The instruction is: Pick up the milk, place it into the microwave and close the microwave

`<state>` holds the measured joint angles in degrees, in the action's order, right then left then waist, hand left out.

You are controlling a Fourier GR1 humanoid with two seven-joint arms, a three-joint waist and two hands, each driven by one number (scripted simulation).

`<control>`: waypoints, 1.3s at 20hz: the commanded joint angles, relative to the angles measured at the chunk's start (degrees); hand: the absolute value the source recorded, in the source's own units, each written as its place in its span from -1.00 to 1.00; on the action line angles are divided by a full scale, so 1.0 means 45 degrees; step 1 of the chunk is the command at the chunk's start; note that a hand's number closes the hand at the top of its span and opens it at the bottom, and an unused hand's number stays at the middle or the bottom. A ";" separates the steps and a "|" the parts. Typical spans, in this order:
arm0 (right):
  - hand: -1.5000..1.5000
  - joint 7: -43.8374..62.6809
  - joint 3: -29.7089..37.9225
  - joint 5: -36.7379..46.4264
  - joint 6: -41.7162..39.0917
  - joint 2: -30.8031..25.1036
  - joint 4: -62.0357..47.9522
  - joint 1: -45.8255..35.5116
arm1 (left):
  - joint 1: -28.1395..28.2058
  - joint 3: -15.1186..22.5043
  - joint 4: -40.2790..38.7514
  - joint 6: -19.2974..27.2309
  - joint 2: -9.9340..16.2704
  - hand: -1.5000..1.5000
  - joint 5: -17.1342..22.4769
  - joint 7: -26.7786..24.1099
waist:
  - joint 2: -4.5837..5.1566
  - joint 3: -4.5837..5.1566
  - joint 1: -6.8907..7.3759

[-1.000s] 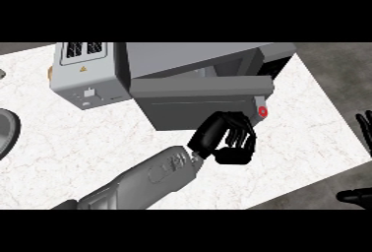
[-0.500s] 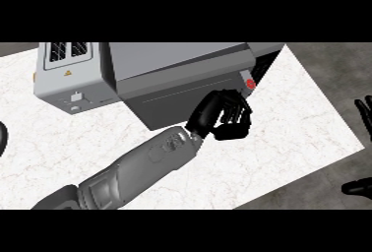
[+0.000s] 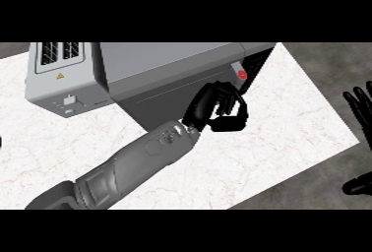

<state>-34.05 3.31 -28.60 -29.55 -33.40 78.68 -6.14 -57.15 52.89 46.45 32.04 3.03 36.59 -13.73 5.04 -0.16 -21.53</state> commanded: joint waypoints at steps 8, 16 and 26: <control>1.00 0.0144 -0.1223 0.0286 -0.2229 -0.1095 0.1642 -0.1017 | -0.1402 -0.0073 -0.0362 0.0177 -0.0641 1.00 0.0490 -0.0189 | -0.0075 -0.0014 -0.0390; 1.00 0.0693 -0.1990 -0.0015 -0.2570 -0.1227 0.3071 -0.1273 | -0.1457 0.0014 -0.0651 0.0443 -0.0640 1.00 0.0874 -0.0333 | -0.0040 -0.0040 -0.0771; 1.00 0.1423 -0.2660 -0.0278 -0.2361 -0.1207 0.4388 -0.1226 | -0.1472 0.0199 -0.0598 0.1059 -0.0631 1.00 0.1214 -0.0461 | -0.0084 -0.0041 -0.1131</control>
<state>-25.72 -7.90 -29.43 -37.26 -38.87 97.05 -11.34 -57.81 54.16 45.07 38.13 3.82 42.20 -15.62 4.29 -0.28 -25.19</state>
